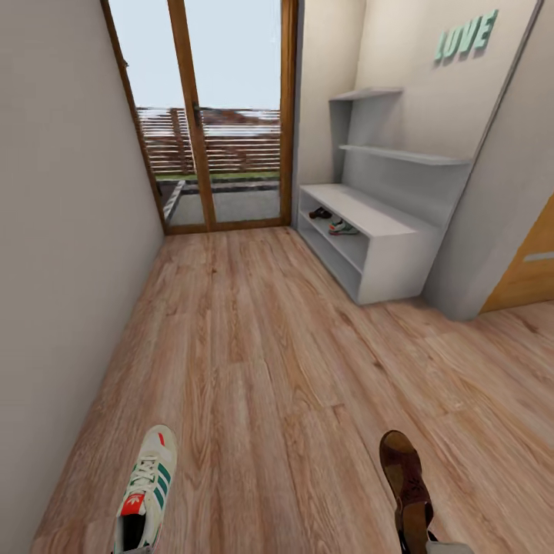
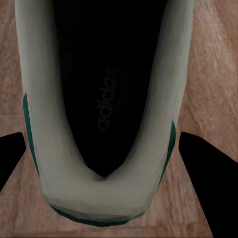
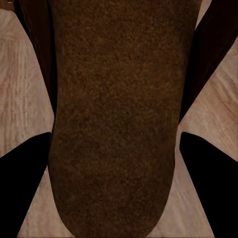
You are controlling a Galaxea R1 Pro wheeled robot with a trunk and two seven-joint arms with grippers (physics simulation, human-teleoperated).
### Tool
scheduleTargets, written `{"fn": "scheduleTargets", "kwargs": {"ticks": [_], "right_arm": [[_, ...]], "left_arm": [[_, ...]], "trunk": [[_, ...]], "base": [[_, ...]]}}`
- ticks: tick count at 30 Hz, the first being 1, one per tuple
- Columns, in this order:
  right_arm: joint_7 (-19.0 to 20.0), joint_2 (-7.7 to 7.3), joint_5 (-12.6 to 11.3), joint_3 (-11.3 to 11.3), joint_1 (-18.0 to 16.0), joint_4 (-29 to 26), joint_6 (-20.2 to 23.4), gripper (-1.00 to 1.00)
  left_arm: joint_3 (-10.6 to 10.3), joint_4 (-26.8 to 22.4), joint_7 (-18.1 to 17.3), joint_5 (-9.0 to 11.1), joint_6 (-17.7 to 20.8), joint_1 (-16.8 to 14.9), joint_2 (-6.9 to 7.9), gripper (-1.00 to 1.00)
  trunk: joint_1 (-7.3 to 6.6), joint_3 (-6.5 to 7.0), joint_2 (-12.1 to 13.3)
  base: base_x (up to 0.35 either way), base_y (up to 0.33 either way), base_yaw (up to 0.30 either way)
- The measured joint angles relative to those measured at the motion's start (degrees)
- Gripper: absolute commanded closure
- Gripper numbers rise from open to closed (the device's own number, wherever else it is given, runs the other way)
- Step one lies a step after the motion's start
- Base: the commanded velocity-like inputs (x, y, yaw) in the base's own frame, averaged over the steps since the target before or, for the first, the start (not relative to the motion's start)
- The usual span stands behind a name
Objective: Pick up the two gym shoes and the two sandals from the corridor floor and place them onto the hallstand (shoe rack) in the corridor, making sure they are on the rack and not on the floor. Arrange them so the two gym shoes are next to each other and the two sandals are next to each other.
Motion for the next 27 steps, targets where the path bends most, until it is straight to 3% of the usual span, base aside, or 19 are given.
{"fn": "scheduleTargets", "kwargs": {"ticks": [27], "right_arm": [[-0.1,-0.12,0.0,-0.1,0.0,0.1,-0.2,1.00]], "left_arm": [[0.0,0.1,0.0,0.0,0.0,0.0,0.00,1.00]], "trunk": [[0.00,0.00,0.0]], "base": [[0.338,0.001,0.005]]}}
